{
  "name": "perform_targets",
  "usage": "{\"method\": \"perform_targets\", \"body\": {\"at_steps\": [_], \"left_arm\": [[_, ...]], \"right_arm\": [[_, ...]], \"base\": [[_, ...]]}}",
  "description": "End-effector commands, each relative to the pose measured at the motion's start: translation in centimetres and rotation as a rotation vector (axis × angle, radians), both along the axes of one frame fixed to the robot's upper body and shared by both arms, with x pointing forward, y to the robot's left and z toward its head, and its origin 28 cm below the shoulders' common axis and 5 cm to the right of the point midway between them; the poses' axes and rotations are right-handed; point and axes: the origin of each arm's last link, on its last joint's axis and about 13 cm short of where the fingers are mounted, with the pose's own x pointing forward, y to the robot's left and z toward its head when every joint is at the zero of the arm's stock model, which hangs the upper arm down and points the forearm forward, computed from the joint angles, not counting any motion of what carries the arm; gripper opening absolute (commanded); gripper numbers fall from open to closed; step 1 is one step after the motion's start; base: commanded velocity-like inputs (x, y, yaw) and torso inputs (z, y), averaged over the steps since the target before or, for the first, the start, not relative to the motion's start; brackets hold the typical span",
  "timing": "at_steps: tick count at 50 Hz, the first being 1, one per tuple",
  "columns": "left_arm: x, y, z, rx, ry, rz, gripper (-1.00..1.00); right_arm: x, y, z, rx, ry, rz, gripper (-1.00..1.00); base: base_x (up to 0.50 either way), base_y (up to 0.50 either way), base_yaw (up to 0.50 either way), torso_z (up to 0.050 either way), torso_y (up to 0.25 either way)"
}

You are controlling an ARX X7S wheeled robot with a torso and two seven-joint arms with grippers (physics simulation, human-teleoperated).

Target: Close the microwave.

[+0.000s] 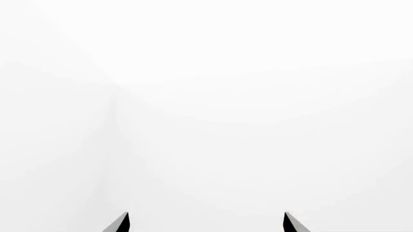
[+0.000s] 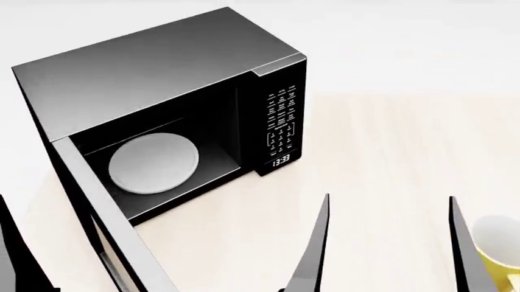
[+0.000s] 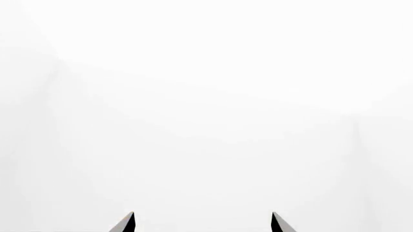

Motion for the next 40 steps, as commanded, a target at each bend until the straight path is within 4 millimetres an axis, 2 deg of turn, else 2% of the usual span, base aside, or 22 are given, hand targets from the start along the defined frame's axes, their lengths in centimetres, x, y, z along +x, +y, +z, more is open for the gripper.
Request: {"method": "perform_targets", "body": {"at_steps": [1, 4, 16, 24, 31, 40], "left_arm": [[0.0, 0.0, -0.1, 0.001, 0.002, -0.002, 1.00], [0.0, 0.0, -0.1, 0.000, 0.001, -0.001, 1.00], [0.3, 0.9, 0.3, -0.036, 0.022, 0.007, 1.00], [0.0, 4.0, 1.6, -0.016, 0.043, 0.019, 1.00], [-0.5, 6.6, 2.2, 0.078, 0.081, -0.073, 1.00], [-0.8, 8.5, 2.4, 0.172, 0.151, -0.179, 1.00]], "right_arm": [[-0.1, 0.1, -0.1, -0.016, 0.001, 0.007, 1.00], [-0.1, 0.2, -0.3, -0.025, 0.027, -0.019, 1.00], [-0.4, 0.2, 0.2, -0.004, 0.011, 0.000, 1.00], [-0.1, 0.1, -0.5, -0.005, 0.020, -0.010, 1.00], [0.3, 0.1, -1.0, -0.009, 0.041, -0.019, 1.00], [0.4, 0.1, -1.3, -0.014, 0.052, -0.021, 1.00]], "base": [[0.50, 0.00, 0.00, 0.000, 0.000], [0.50, 0.00, 0.00, 0.000, 0.000], [0.00, 0.00, 0.00, 0.000, 0.000], [0.00, 0.00, 0.00, 0.000, 0.000], [0.00, 0.00, 0.00, 0.000, 0.000], [0.00, 0.00, 0.00, 0.000, 0.000]]}}
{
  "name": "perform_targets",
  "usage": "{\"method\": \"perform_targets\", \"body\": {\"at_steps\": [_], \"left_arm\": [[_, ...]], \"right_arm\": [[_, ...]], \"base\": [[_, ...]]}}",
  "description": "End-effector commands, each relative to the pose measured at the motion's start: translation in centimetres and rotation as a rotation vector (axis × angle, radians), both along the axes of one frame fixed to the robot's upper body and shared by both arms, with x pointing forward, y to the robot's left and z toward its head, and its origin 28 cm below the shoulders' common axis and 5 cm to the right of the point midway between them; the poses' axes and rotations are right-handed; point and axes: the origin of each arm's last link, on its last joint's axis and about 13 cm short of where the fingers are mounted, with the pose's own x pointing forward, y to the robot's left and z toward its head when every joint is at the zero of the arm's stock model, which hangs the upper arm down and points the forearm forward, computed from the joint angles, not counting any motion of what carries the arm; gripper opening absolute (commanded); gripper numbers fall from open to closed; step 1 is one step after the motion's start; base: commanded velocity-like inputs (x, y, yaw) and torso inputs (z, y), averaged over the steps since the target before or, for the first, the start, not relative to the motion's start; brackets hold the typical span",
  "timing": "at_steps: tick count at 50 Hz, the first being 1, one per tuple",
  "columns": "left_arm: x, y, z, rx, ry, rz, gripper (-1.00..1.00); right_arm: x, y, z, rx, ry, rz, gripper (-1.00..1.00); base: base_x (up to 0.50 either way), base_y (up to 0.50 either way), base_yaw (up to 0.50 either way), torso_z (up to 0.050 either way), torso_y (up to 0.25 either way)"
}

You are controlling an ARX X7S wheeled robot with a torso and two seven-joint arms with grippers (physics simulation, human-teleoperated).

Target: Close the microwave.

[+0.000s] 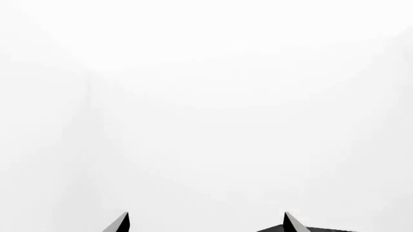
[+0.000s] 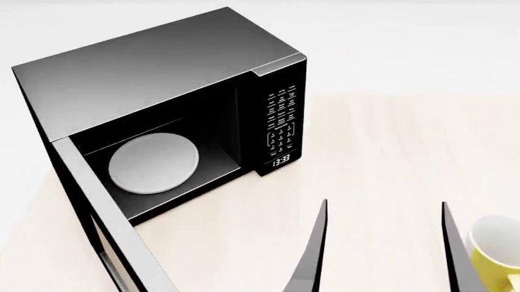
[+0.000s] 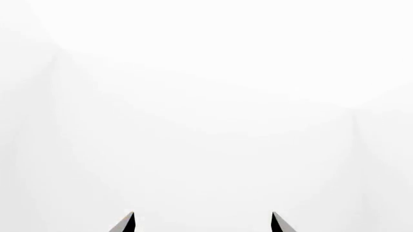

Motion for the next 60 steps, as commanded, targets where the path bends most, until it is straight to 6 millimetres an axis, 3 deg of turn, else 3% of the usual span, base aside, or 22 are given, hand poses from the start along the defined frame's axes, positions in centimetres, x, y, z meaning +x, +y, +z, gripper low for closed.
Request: {"method": "perform_targets", "body": {"at_steps": [1, 10, 16, 27, 50, 60], "left_arm": [[-0.5, 2.8, 0.4, 0.161, 0.110, -0.199, 1.00], [0.7, 4.3, -1.4, 0.468, 0.318, -0.398, 1.00], [1.6, 5.0, -3.0, 0.500, 0.399, -0.419, 1.00], [3.4, 6.7, -3.7, 0.507, 0.437, -0.357, 1.00], [7.5, 4.3, -5.9, 0.430, 0.436, -0.467, 1.00], [7.8, 3.7, -6.4, 0.447, 0.461, -0.513, 1.00]], "right_arm": [[0.2, 0.0, -0.5, -0.006, 0.017, -0.004, 1.00], [0.3, 0.3, -0.8, -0.020, 0.028, 0.005, 1.00], [0.3, 0.4, -1.0, -0.030, 0.038, 0.008, 1.00], [0.2, 0.6, -1.5, -0.049, 0.059, 0.012, 1.00], [0.3, 0.6, -1.9, -0.056, 0.079, 0.006, 1.00], [0.3, 0.6, -1.9, -0.056, 0.083, 0.000, 1.00]], "base": [[0.00, 0.00, 0.00, 0.000, 0.000], [0.00, 0.00, 0.00, 0.000, 0.000], [0.00, 0.00, 0.00, 0.000, 0.000], [0.00, 0.00, 0.00, 0.000, 0.000], [0.00, 0.00, 0.00, 0.000, 0.000], [0.00, 0.00, 0.00, 0.000, 0.000]]}}
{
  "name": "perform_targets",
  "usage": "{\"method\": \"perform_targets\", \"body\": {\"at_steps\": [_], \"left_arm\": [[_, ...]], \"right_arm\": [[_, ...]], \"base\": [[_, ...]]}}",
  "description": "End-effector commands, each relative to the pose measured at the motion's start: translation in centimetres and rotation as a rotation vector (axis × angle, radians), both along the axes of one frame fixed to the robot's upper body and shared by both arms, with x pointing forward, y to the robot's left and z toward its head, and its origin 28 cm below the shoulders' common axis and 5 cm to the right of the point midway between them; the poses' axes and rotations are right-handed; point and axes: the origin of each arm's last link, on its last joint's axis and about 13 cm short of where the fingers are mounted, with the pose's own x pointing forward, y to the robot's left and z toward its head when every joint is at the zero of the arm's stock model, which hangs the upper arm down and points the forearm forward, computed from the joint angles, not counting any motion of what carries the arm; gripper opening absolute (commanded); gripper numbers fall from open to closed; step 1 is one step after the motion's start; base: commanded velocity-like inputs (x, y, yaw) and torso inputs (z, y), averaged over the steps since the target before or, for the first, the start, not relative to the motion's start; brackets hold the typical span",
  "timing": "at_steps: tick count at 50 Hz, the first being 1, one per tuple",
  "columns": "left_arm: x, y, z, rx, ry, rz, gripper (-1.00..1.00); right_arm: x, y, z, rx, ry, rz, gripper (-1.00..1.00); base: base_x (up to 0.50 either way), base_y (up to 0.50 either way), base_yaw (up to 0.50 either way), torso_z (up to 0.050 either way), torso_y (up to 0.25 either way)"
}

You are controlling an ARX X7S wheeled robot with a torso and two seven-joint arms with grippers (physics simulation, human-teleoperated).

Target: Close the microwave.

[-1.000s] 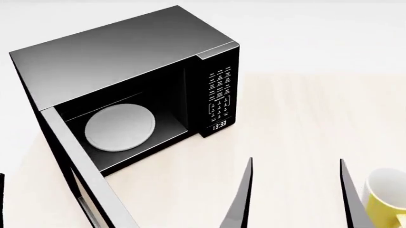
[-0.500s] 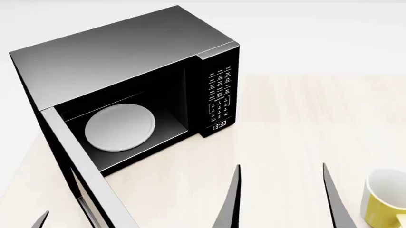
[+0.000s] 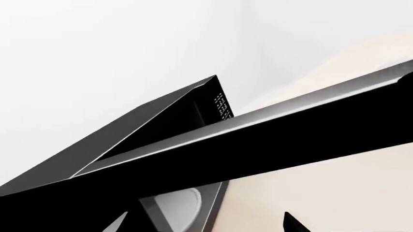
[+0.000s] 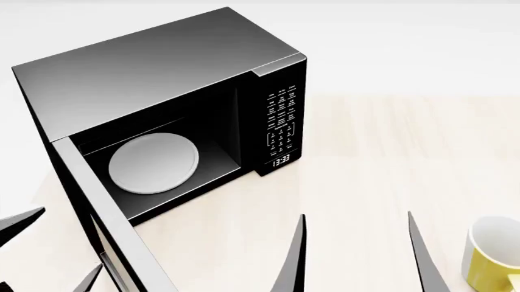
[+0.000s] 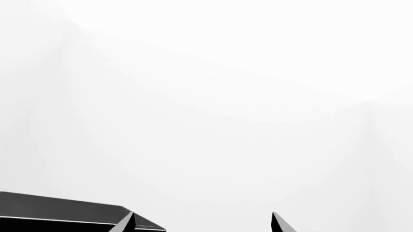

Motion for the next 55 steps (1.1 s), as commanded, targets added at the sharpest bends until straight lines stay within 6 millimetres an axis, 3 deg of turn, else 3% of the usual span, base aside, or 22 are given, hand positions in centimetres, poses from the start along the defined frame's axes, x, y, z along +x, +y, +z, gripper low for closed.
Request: {"method": "perform_targets", "body": {"at_steps": [1, 21, 34, 55], "left_arm": [[0.9, -0.8, -0.6, 0.003, 0.036, -0.053, 1.00], [2.0, -2.4, -1.0, 0.044, 0.087, -0.153, 1.00], [2.3, -3.1, -2.2, 0.026, 0.097, -0.160, 1.00], [4.1, -4.7, -2.1, -0.009, 0.035, -0.140, 1.00]], "right_arm": [[0.0, 0.0, -0.2, 0.000, 0.007, -0.004, 1.00], [0.2, 0.0, -0.4, 0.007, 0.021, -0.006, 1.00], [0.2, 0.0, -0.6, 0.009, 0.027, -0.007, 1.00], [0.2, -0.1, -1.0, 0.013, 0.039, -0.002, 1.00]], "base": [[0.00, 0.00, 0.00, 0.000, 0.000], [0.00, 0.00, 0.00, 0.000, 0.000], [0.00, 0.00, 0.00, 0.000, 0.000], [0.00, 0.00, 0.00, 0.000, 0.000]]}}
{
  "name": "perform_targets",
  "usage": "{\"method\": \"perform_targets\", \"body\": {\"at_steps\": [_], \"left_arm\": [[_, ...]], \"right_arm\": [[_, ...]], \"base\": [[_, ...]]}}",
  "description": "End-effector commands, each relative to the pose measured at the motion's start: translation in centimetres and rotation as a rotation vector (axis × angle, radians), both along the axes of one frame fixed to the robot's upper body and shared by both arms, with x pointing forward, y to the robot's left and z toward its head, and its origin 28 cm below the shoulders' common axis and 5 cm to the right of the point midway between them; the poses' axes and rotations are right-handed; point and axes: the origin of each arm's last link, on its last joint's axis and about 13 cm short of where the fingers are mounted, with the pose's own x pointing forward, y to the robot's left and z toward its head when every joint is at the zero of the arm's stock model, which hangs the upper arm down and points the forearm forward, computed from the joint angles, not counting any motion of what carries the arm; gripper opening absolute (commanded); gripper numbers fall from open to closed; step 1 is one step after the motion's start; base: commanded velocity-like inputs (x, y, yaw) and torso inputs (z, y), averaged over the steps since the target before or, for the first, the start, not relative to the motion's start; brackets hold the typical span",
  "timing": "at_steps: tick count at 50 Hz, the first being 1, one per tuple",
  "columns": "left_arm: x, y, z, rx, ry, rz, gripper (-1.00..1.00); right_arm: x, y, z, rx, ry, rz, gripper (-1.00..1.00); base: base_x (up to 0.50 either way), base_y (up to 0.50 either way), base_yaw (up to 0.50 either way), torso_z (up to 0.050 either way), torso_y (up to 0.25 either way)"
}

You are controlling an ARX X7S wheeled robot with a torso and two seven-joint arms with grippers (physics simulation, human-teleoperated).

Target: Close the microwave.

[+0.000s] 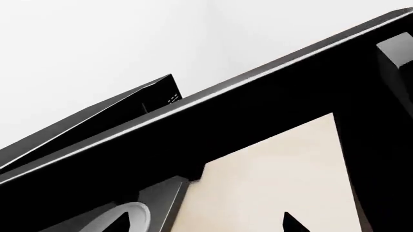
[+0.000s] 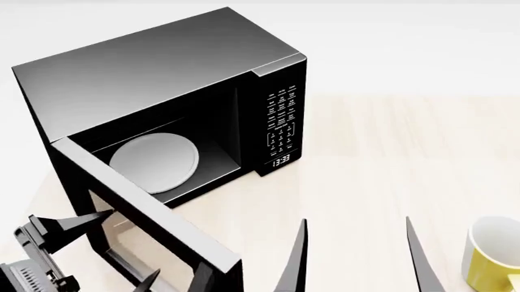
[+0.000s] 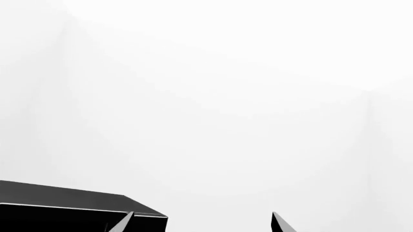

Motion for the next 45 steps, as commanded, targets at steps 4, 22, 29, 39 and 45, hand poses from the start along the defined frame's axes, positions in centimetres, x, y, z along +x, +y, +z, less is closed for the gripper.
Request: {"method": "perform_targets", "body": {"at_steps": [4, 22, 29, 39, 45], "left_arm": [[0.9, -1.1, -0.2, -0.011, -0.017, -0.009, 1.00], [1.5, -1.8, -0.4, -0.036, -0.038, 0.008, 1.00], [1.8, -2.1, -0.5, -0.049, -0.050, 0.025, 1.00], [2.4, -2.5, -0.7, -0.070, -0.070, 0.063, 1.00], [2.8, -2.6, -0.5, -0.077, -0.079, 0.077, 1.00]], "right_arm": [[0.1, -0.1, -0.2, 0.003, 0.006, -0.001, 1.00], [0.0, -0.1, -0.3, 0.005, 0.009, -0.001, 1.00], [0.0, -0.1, -0.4, 0.006, 0.013, -0.001, 1.00], [0.0, -0.1, -0.5, 0.009, 0.016, 0.000, 1.00], [0.1, -0.1, -0.6, 0.010, 0.019, -0.001, 1.00]], "base": [[0.00, 0.00, 0.00, 0.000, 0.000], [0.00, 0.00, 0.00, 0.000, 0.000], [0.00, 0.00, 0.00, 0.000, 0.000], [0.00, 0.00, 0.00, 0.000, 0.000], [0.00, 0.00, 0.00, 0.000, 0.002]]}}
